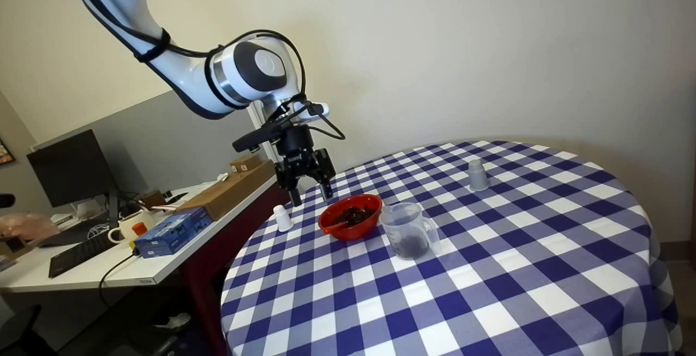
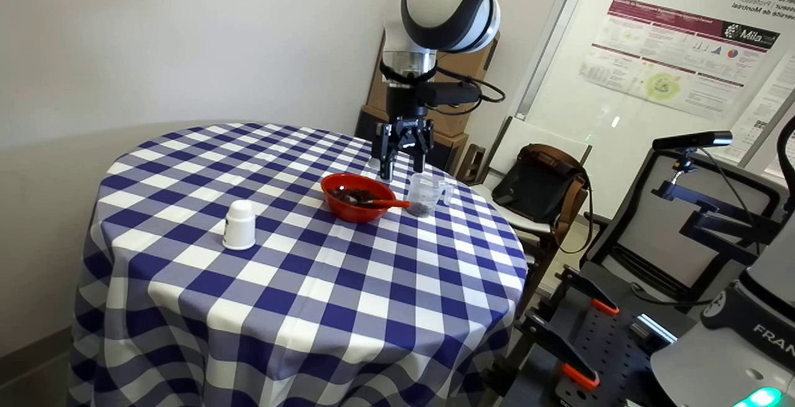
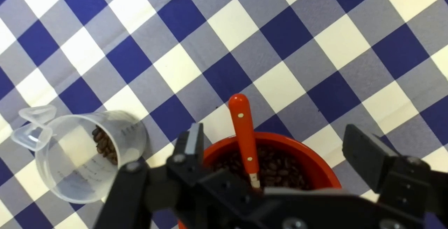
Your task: Use the spoon to scoop some of the contents in the red bowl and put them in the colourless cup.
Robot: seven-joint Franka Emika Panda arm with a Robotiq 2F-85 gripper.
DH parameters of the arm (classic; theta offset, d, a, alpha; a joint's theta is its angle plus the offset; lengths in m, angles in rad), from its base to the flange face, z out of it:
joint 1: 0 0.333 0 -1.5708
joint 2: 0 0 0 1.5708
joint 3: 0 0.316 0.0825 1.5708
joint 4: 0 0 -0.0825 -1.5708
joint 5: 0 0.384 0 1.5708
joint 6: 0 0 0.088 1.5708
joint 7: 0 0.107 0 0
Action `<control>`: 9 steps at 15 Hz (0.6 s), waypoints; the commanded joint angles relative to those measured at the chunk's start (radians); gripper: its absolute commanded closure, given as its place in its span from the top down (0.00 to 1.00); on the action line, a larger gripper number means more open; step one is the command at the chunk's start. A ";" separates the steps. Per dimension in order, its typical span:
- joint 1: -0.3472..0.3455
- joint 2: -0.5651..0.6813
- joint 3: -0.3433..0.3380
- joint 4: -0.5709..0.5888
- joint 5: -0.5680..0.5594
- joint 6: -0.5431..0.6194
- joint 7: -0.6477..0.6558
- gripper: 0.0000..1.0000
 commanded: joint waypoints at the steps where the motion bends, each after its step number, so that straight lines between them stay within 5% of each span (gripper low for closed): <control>1: 0.024 0.046 -0.030 0.028 -0.030 -0.004 -0.013 1.00; 9: 0.018 0.127 -0.033 0.080 -0.006 -0.015 -0.038 1.00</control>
